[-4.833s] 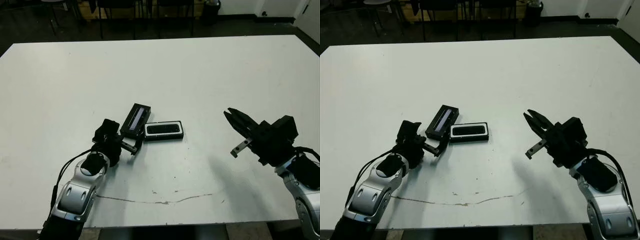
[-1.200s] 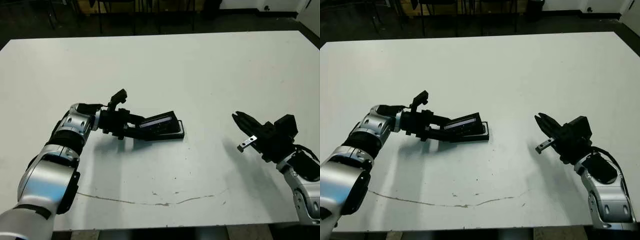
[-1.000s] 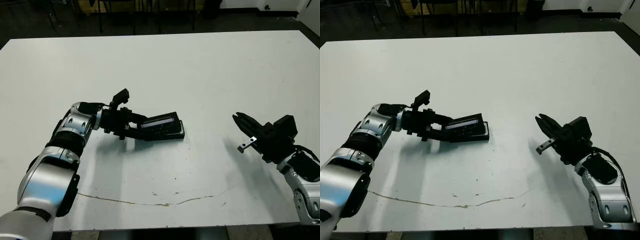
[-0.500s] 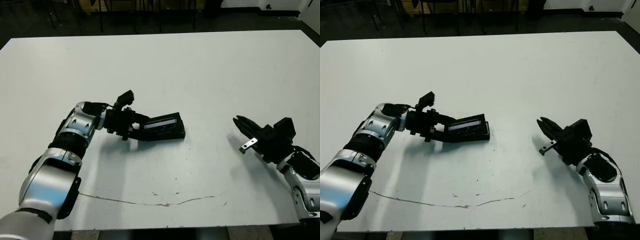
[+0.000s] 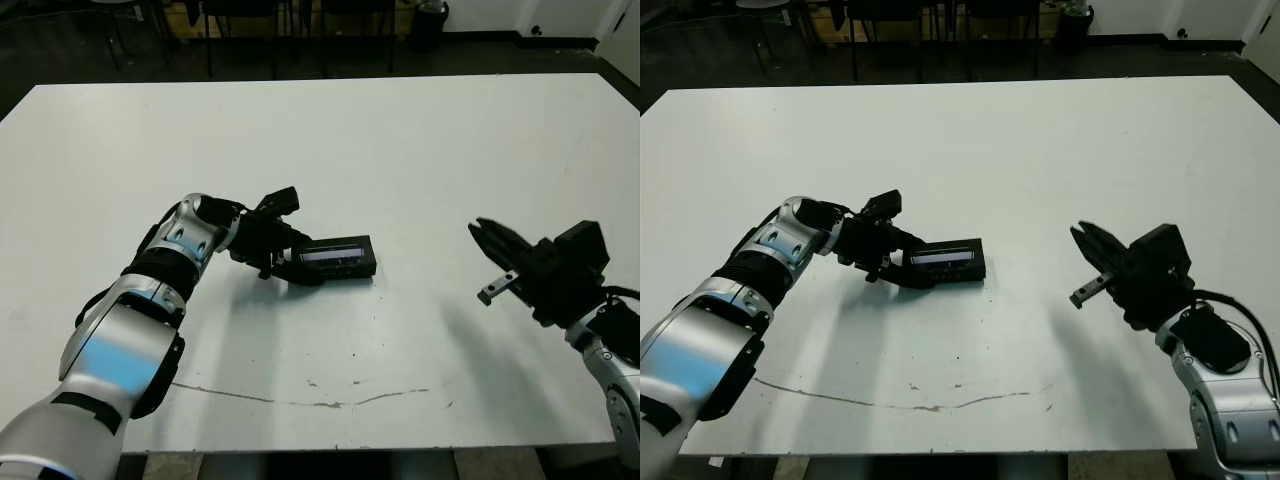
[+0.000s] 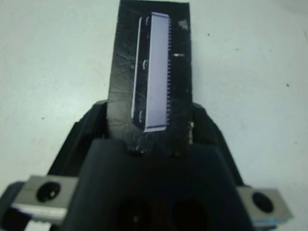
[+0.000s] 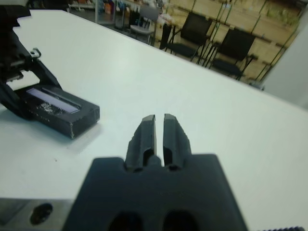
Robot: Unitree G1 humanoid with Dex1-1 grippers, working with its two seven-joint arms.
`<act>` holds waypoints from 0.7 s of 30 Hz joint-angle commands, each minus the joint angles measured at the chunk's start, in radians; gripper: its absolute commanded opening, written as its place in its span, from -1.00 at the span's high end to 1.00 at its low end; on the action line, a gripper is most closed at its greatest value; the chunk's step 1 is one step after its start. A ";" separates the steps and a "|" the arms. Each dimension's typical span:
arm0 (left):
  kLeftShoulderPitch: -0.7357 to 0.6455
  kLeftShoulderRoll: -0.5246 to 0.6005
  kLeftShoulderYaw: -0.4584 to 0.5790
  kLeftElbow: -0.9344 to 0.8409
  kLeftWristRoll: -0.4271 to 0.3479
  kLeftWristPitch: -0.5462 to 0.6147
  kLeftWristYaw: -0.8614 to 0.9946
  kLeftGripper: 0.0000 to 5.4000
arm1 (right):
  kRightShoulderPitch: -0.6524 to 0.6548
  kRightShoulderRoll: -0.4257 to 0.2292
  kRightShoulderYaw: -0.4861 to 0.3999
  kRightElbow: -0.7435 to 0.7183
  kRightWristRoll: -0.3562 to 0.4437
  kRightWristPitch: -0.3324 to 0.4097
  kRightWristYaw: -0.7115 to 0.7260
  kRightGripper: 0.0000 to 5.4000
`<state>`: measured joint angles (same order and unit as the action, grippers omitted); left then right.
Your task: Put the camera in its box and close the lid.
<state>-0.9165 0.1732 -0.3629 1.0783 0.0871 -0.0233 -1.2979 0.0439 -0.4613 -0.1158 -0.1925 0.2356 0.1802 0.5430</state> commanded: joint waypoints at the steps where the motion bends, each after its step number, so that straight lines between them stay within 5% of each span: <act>1: 0.026 -0.060 -0.053 0.039 0.070 0.026 0.030 -0.02 | -0.016 0.008 0.006 0.095 -0.009 -0.102 0.037 1.00; 4: 0.004 -0.066 -0.068 0.045 0.081 0.035 0.012 -0.02 | 0.005 -0.002 0.009 0.027 -0.018 -0.102 0.023 1.00; 12: -0.020 -0.060 -0.093 0.054 0.109 0.046 0.010 -0.02 | 0.052 -0.005 0.005 -0.215 0.030 0.146 -0.056 1.00; 14: -0.014 -0.049 -0.086 0.063 0.104 0.039 -0.001 -0.02 | 0.054 -0.003 0.002 -0.198 0.029 0.123 -0.049 1.00; 21: 0.025 0.039 -0.135 0.026 0.166 -0.087 0.017 -0.49 | 0.044 0.007 0.010 -0.119 0.023 0.002 -0.009 1.00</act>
<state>-0.9730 0.2008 -0.4483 1.0804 0.1738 -0.1031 -1.3077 0.0866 -0.4596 -0.1132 -0.3186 0.2648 0.1889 0.5304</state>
